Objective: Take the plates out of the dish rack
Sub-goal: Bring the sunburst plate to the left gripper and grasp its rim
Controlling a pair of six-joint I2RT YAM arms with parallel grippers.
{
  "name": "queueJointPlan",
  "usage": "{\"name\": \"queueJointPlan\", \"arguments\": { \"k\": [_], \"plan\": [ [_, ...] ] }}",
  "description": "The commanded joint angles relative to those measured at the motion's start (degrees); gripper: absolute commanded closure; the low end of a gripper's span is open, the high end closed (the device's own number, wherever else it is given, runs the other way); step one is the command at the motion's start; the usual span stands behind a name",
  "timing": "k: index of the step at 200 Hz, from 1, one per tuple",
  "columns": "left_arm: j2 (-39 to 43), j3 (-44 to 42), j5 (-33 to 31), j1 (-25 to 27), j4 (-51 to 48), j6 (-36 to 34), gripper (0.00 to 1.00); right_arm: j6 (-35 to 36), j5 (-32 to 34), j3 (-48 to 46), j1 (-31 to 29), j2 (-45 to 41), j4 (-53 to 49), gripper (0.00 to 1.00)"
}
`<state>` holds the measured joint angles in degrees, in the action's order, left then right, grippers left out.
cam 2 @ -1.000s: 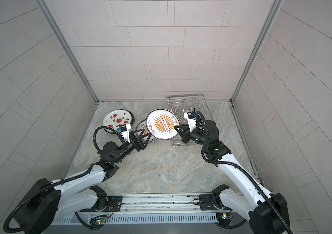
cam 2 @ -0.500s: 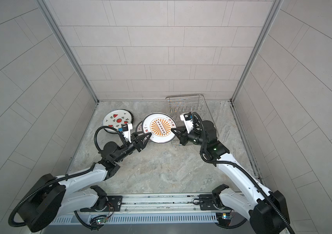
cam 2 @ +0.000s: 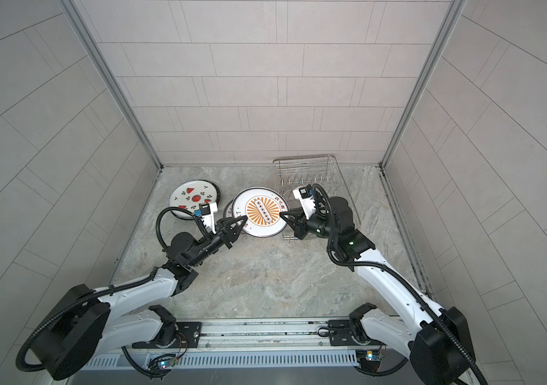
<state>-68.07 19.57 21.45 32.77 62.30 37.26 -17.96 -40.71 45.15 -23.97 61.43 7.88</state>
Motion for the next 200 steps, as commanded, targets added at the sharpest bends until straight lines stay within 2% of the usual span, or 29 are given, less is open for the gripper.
{"name": "queueJointPlan", "arguments": {
  "k": [1,21,60,87,96,114,124,134,137,140,142,181,200],
  "plan": [
    [-0.6,0.3,0.8,0.2,3.3,0.1,0.83,1.3,0.8,2.6,-0.4,1.1,-0.8,0.95],
    [-1.4,0.5,0.4,0.2,3.9,0.9,0.89,1.4,1.3,3.6,-0.4,2.5,-2.0,0.92],
    [-2.2,0.6,-1.4,0.2,3.8,1.5,0.94,1.8,1.4,5.3,-0.4,4.5,-4.3,0.89],
    [-2.6,0.9,-2.5,0.1,3.1,2.2,0.97,2.3,1.9,5.2,-0.4,4.3,-4.8,0.80],
    [-2.6,1.0,-2.7,0.1,3.1,2.5,0.97,2.4,1.9,5.1,-0.5,4.2,-4.9,0.72],
    [-2.4,1.0,-3.0,-0.1,3.1,3.4,0.97,2.7,1.5,5.0,-0.5,4.1,-5.2,0.31],
    [-2.1,0.9,-3.4,-0.1,3.1,3.7,0.97,2.8,1.4,4.9,-0.5,3.9,-5.4,0.21],
    [-1.7,0.8,-3.9,-0.2,2.8,3.9,0.97,3.0,1.4,5.0,-0.6,3.8,-5.8,0.17],
    [-1.6,0.8,-4.1,-0.2,2.6,4.0,0.97,3.1,1.5,5.0,-0.6,3.8,-6.0,0.12],
    [-1.5,0.8,-4.3,-0.3,2.4,4.0,0.97,3.0,1.6,5.0,-0.6,3.7,-6.0,0.03],
    [-1.4,0.8,-4.3,-0.3,2.2,4.0,0.97,2.9,1.6,5.0,-0.6,3.7,-6.0,0.01],
    [0.5,0.6,-6.9,-0.9,-1.1,4.0,0.97,2.7,5.0,4.7,-1.1,2.7,-6.8,0.00],
    [1.2,0.6,-7.5,-1.2,-2.4,6.1,0.97,2.5,11.1,4.1,-1.6,1.5,-6.7,0.00]
  ]
}}
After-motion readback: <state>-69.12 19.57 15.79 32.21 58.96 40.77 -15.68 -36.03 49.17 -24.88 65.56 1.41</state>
